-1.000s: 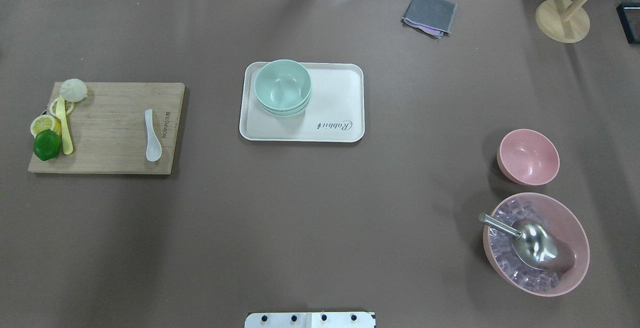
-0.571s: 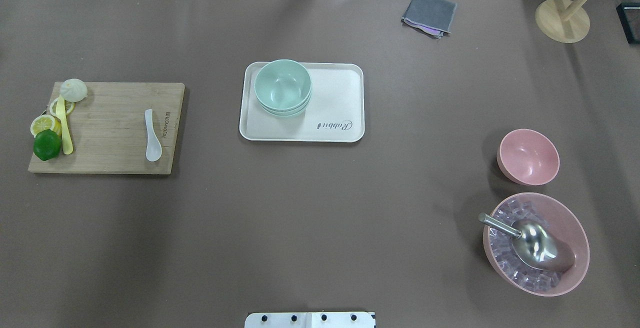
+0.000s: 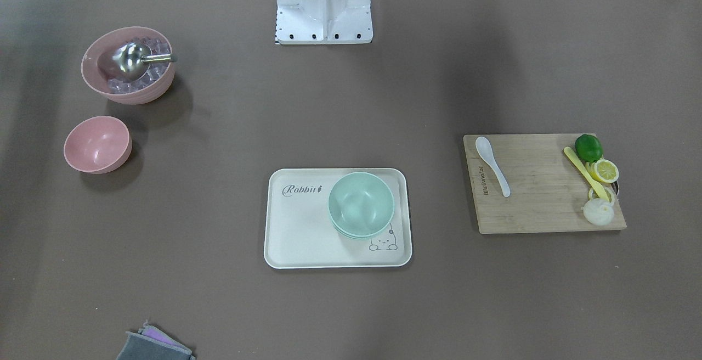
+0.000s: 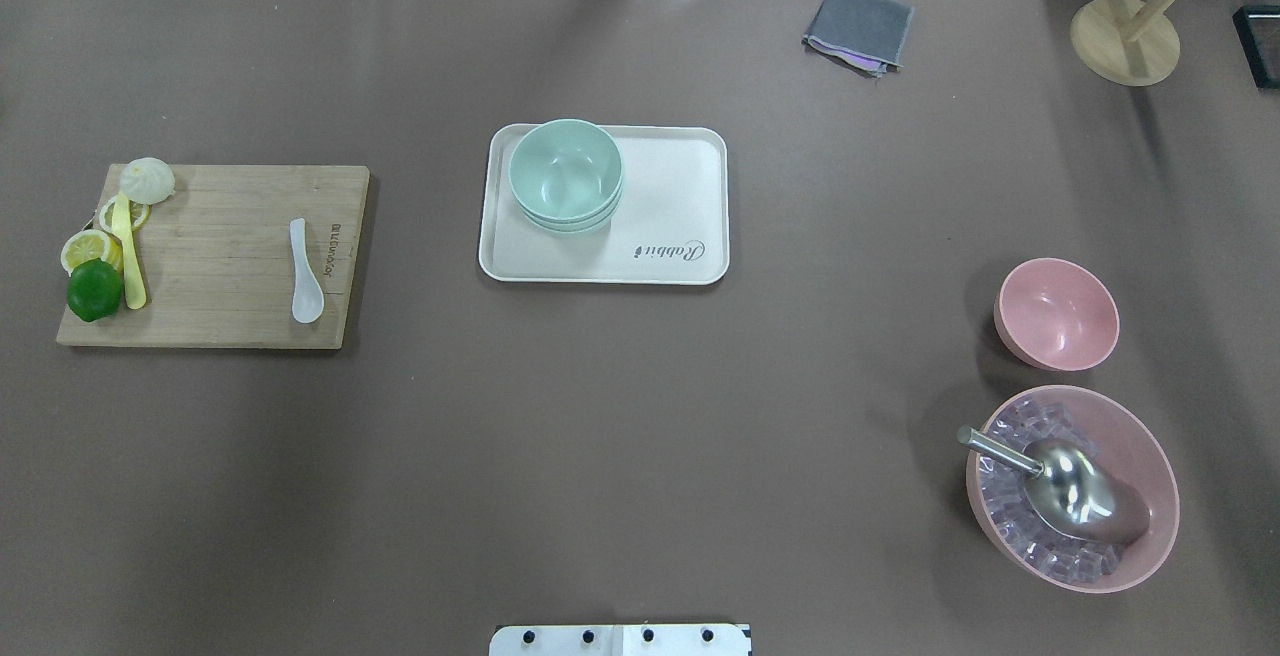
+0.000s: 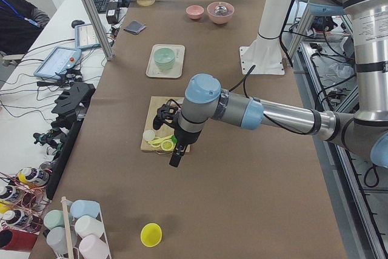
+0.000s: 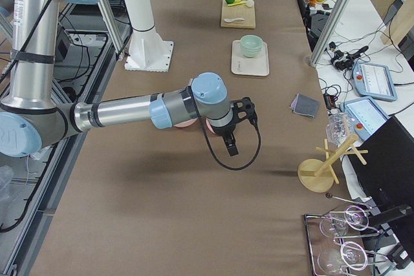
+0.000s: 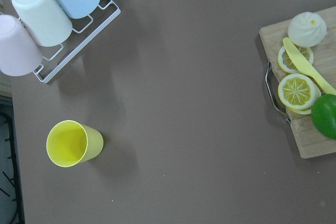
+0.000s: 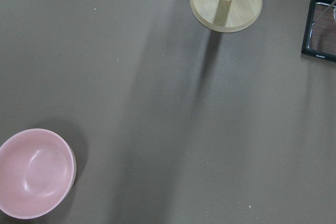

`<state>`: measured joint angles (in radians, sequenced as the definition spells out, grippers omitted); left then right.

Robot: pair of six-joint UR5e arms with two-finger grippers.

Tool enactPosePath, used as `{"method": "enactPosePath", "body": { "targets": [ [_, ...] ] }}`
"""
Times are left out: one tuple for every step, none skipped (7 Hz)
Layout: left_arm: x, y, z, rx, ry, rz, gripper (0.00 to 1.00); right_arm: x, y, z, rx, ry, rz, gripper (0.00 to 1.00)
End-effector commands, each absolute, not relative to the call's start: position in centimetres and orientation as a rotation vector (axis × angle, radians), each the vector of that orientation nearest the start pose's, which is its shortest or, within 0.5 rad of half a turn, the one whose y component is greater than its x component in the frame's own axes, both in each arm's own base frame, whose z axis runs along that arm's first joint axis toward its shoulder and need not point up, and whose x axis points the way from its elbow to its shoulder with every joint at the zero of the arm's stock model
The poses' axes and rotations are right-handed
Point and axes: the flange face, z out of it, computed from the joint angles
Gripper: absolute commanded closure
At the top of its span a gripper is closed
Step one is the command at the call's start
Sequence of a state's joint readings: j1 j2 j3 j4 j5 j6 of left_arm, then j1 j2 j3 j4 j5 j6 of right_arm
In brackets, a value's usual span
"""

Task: Stack pink bowl on green and place spoon

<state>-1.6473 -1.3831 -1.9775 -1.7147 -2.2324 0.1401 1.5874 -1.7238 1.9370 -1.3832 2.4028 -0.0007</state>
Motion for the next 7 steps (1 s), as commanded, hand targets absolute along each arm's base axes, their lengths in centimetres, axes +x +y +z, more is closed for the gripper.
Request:
{"method": "enactPosePath", "body": {
  "targets": [
    [-10.6, -46.8, 52.2, 0.547, 0.621, 0.180, 0.02, 5.7, -44.2, 51.8, 0.353, -0.855, -0.118, 0.00],
    [-10.0, -46.0, 52.4, 0.577, 0.680, 0.211, 0.02, 2.3, -44.7, 52.1, 0.313, -0.881, -0.186, 0.00],
    [-9.5, -44.9, 53.9, 0.574, 0.739, 0.225, 0.02, -1.2, -45.1, 52.5, 0.258, -0.894, -0.219, 0.00],
    [-9.3, -44.9, 53.7, 0.610, 0.739, 0.236, 0.02, -5.2, -45.5, 51.6, 0.206, -0.906, -0.212, 0.00],
    [-9.3, -44.8, 53.7, 0.613, 0.738, 0.238, 0.02, -9.4, -45.5, 51.2, 0.205, -0.871, -0.142, 0.00],
    [-9.3, -44.8, 53.7, 0.613, 0.739, 0.236, 0.02, -13.3, -45.3, 52.4, 0.210, -0.875, -0.069, 0.00],
    [-9.3, -44.8, 53.6, 0.614, 0.739, 0.237, 0.02, -15.4, -44.7, 55.5, 0.225, -0.890, -0.050, 0.02]
  ]
}}
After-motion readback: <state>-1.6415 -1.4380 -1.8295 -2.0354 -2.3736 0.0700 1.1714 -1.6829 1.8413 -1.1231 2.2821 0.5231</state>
